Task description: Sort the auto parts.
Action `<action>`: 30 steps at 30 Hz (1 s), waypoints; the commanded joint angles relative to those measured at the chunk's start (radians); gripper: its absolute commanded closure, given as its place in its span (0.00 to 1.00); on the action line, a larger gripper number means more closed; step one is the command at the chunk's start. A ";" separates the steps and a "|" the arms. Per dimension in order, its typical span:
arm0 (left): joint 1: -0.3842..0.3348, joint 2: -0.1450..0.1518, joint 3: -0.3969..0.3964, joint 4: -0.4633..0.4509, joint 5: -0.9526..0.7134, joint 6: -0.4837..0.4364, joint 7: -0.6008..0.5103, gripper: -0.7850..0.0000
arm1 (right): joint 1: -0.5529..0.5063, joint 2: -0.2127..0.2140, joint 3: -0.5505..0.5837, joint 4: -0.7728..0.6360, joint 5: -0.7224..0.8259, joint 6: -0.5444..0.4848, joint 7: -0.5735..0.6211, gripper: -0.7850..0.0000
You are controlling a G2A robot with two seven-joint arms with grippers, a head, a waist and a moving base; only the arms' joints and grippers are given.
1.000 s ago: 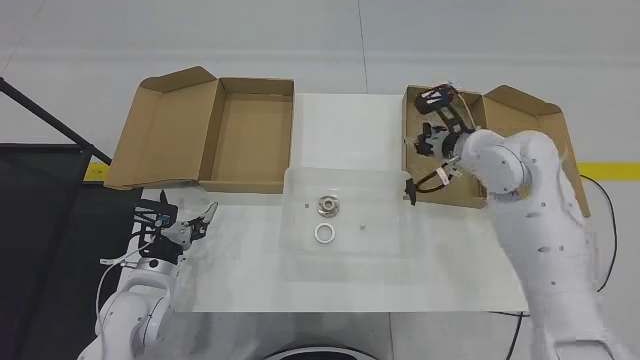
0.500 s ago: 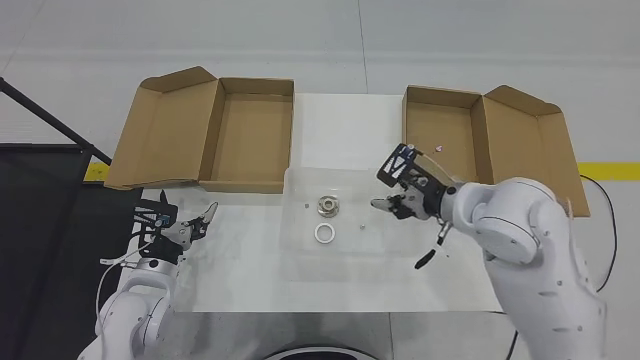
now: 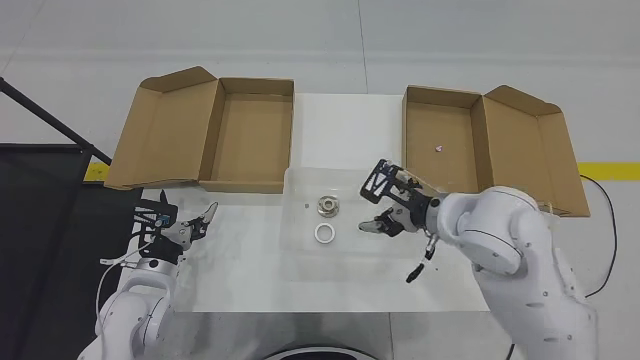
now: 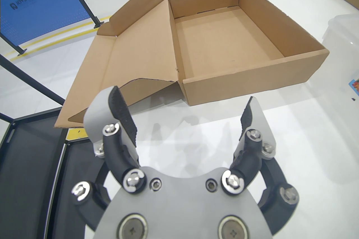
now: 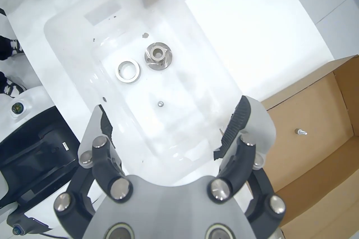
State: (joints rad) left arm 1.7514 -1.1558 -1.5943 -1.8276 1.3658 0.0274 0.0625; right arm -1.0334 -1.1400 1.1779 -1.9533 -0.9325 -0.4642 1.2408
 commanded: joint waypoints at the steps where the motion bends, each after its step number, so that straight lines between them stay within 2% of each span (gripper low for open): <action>1: 0.000 0.000 0.000 0.000 0.000 0.000 0.000 0.00 | 0.014 -0.003 -0.038 0.025 -0.024 0.009 -0.006 0.12; 5: 0.000 0.000 0.000 0.000 0.000 0.000 0.000 0.00 | 0.045 -0.008 -0.097 0.089 -0.032 -0.004 0.014 0.20; 6: 0.000 0.000 0.000 0.000 0.000 0.000 0.000 0.00 | 0.054 -0.009 -0.111 0.106 -0.041 0.001 0.019 0.26; 8: 0.000 0.000 0.000 0.000 0.000 0.000 0.000 0.00 | 0.071 -0.013 -0.140 0.137 -0.054 0.007 0.030 0.31; 12: 0.000 0.000 0.000 0.000 0.000 0.000 0.000 0.00 | 0.101 -0.020 -0.192 0.187 -0.071 0.019 0.056 0.33; 16: 0.000 0.000 0.000 0.000 0.000 0.000 0.000 0.00 | 0.131 -0.028 -0.230 0.249 -0.055 0.027 0.069 0.42; 17: 0.000 0.000 0.000 0.000 0.000 0.000 0.000 0.00 | 0.136 -0.029 -0.236 0.259 -0.052 0.028 0.070 0.46; 30: 0.000 0.000 0.000 0.000 0.000 0.000 0.000 0.00 | 0.193 -0.048 -0.314 0.370 -0.033 0.045 0.062 0.59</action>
State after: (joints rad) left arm 1.7514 -1.1558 -1.5943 -1.8276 1.3658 0.0274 0.0625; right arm -0.8437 -1.1868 0.8681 -1.5884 -0.9647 -0.4229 1.3033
